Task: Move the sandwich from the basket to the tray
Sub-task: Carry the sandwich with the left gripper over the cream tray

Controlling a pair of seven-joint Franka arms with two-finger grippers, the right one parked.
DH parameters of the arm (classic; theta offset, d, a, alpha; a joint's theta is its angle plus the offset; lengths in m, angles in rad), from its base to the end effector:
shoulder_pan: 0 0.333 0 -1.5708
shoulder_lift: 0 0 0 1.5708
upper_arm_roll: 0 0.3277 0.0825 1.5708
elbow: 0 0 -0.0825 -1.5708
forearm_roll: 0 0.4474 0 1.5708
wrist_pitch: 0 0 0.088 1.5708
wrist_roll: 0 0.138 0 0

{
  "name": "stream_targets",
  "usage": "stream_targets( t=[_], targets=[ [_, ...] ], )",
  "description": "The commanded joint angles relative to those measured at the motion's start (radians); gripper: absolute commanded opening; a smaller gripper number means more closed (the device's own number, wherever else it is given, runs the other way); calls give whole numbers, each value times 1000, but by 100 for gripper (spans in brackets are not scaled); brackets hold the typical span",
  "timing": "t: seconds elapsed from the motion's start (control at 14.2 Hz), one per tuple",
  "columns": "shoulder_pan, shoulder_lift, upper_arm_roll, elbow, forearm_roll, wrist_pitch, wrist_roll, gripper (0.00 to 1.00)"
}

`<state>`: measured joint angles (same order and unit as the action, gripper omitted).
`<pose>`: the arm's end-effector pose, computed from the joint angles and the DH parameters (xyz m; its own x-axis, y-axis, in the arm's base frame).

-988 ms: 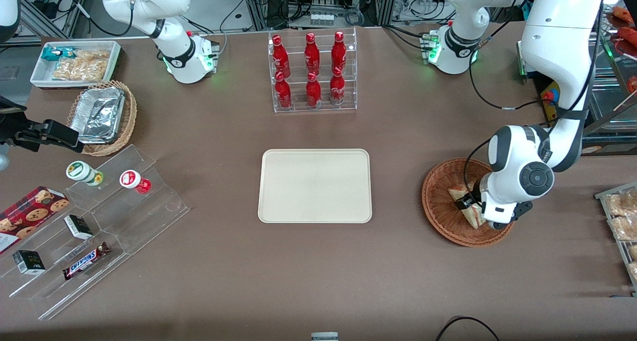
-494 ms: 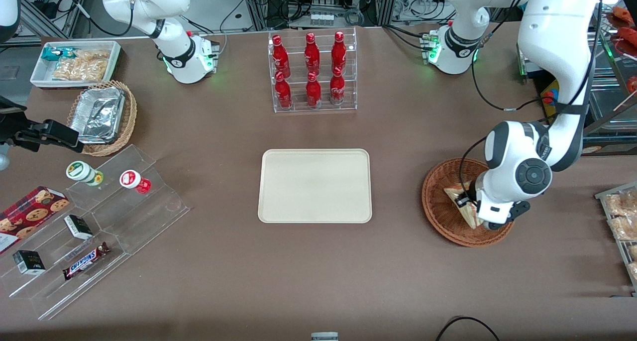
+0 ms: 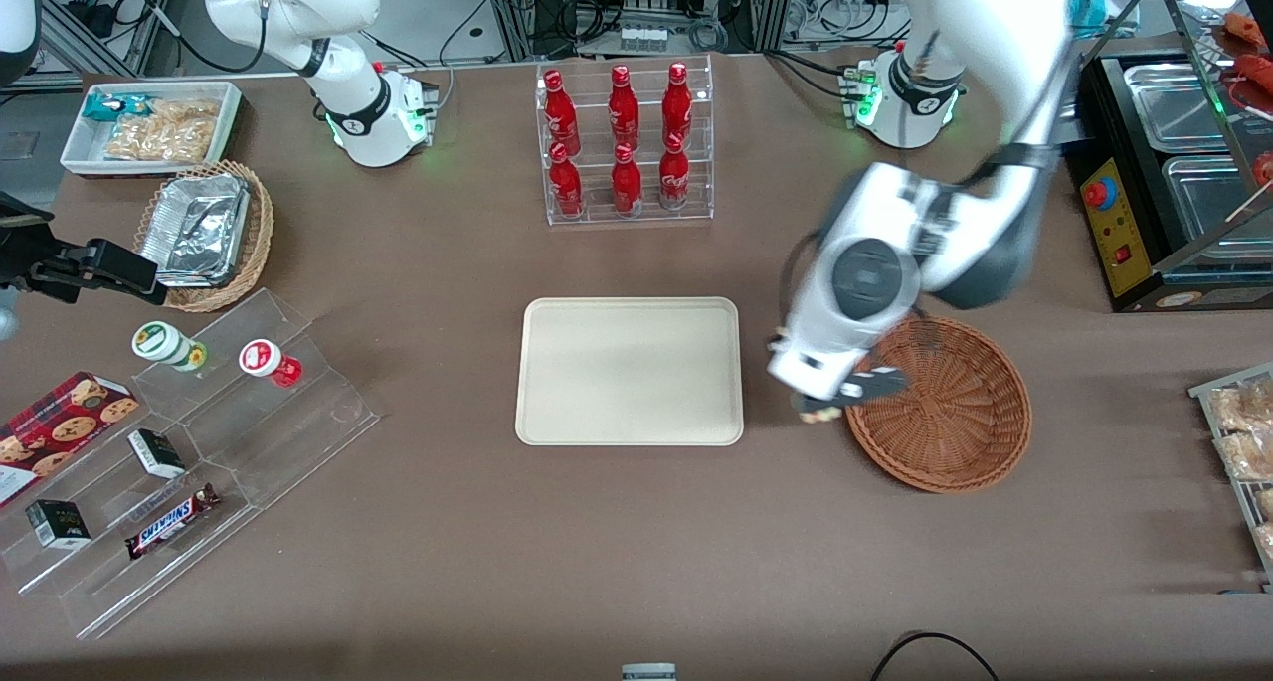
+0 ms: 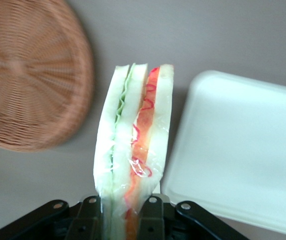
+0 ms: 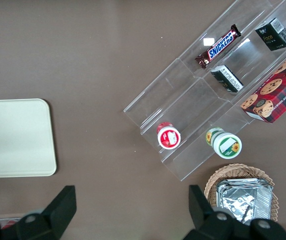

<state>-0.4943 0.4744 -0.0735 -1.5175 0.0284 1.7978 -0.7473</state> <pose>0.6159 -0.3823 0.3276 0.9725 0.1815 -0.1457 0.1640 -0.9786 -0.1246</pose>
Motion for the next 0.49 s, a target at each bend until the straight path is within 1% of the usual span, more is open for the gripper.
stream_targets(
  t=[0.0,0.14,0.21,0.28,0.42],
  targets=[
    [-116,154,15,176,1,-14,-10,24],
    [-168,234,8,259,-1,21,-7,25],
    [-185,277,-15,285,-8,72,-12,25],
    [-191,308,-32,293,-25,125,-12,26],
    [-216,355,-49,293,-30,214,-12,26]
  ],
)
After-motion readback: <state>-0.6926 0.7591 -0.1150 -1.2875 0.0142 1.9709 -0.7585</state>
